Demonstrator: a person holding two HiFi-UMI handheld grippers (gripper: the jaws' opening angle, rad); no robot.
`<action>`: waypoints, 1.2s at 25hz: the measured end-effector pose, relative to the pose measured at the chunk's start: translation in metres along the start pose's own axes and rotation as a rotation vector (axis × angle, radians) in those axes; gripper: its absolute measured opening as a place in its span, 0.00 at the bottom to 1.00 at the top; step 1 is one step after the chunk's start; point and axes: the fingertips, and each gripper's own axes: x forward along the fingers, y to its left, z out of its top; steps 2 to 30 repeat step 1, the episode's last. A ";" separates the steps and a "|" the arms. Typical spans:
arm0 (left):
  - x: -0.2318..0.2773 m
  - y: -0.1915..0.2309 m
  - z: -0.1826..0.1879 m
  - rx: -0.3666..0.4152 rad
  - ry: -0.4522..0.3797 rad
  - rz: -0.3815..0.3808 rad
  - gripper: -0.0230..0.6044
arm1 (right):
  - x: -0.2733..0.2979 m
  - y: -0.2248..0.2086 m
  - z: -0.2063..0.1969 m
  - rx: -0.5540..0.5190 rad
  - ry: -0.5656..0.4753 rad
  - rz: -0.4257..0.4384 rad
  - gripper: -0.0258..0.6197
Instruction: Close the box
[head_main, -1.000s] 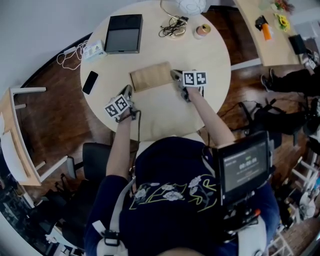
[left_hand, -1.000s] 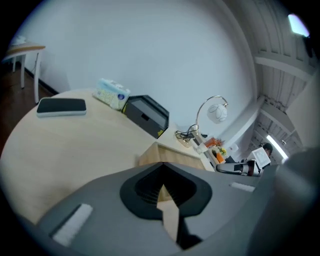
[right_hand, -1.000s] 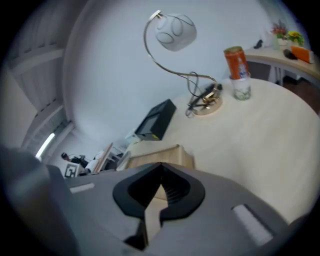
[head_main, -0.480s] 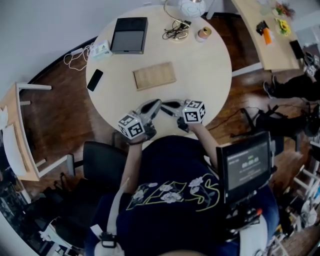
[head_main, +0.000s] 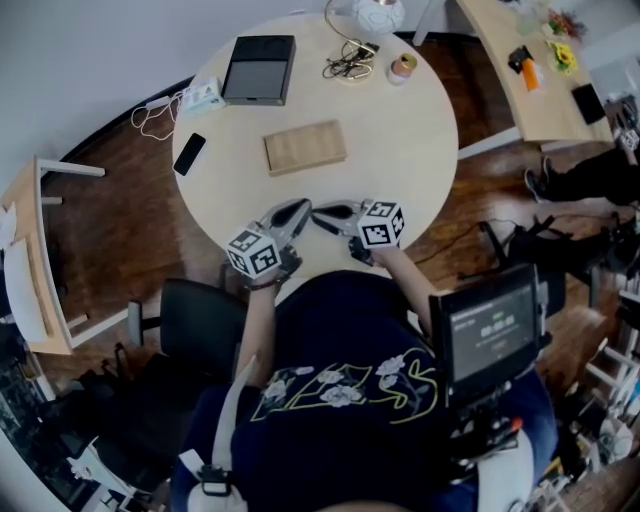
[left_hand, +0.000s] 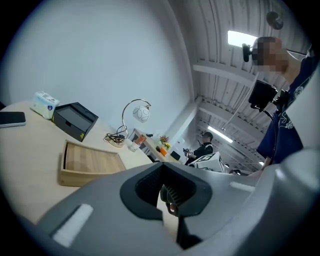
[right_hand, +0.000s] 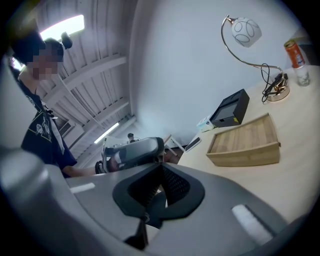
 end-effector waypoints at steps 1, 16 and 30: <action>-0.002 0.001 0.001 -0.001 -0.004 0.001 0.04 | -0.002 -0.001 -0.001 0.001 0.001 -0.001 0.03; -0.002 0.001 0.001 -0.001 -0.004 0.001 0.04 | -0.002 -0.001 -0.001 0.001 0.001 -0.001 0.03; -0.002 0.001 0.001 -0.001 -0.004 0.001 0.04 | -0.002 -0.001 -0.001 0.001 0.001 -0.001 0.03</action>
